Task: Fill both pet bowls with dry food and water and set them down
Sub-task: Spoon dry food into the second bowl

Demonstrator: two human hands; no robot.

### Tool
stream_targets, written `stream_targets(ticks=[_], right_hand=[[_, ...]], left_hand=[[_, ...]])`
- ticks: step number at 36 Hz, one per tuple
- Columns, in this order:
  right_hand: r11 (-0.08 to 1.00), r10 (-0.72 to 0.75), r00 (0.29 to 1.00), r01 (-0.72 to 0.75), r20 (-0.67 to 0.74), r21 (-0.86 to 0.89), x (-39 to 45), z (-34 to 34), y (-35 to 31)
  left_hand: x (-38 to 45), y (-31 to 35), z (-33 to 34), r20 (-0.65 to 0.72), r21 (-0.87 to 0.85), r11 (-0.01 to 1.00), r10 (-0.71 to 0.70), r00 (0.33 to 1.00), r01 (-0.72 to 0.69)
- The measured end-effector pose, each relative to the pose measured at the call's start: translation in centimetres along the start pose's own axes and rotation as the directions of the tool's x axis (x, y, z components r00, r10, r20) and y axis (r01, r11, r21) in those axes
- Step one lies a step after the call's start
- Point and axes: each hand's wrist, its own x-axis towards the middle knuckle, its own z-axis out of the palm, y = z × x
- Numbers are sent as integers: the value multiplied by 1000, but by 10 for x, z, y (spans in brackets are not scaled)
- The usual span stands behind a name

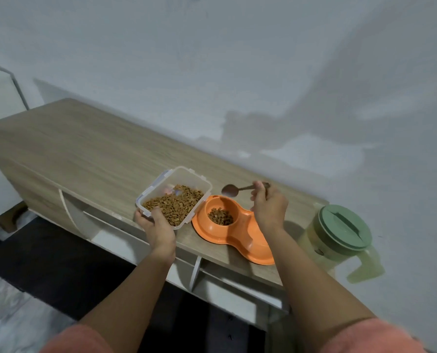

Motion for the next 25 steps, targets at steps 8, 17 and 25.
stream_targets(ticks=[8, 17, 25], right_hand=[[954, -42, 997, 23, 58, 300, -3, 9, -36], [989, -43, 963, 3, 268, 148, -7, 39, -40], [963, 162, 932, -221, 324, 155, -5, 52, -51]], left_hand=[[-7, 2, -3, -6, 11, 1000, 13, 1000, -13], [-10, 4, -5, 69, -1, 998, 55, 996, -55], [-12, 7, 2, 109, 26, 998, 55, 993, -58]])
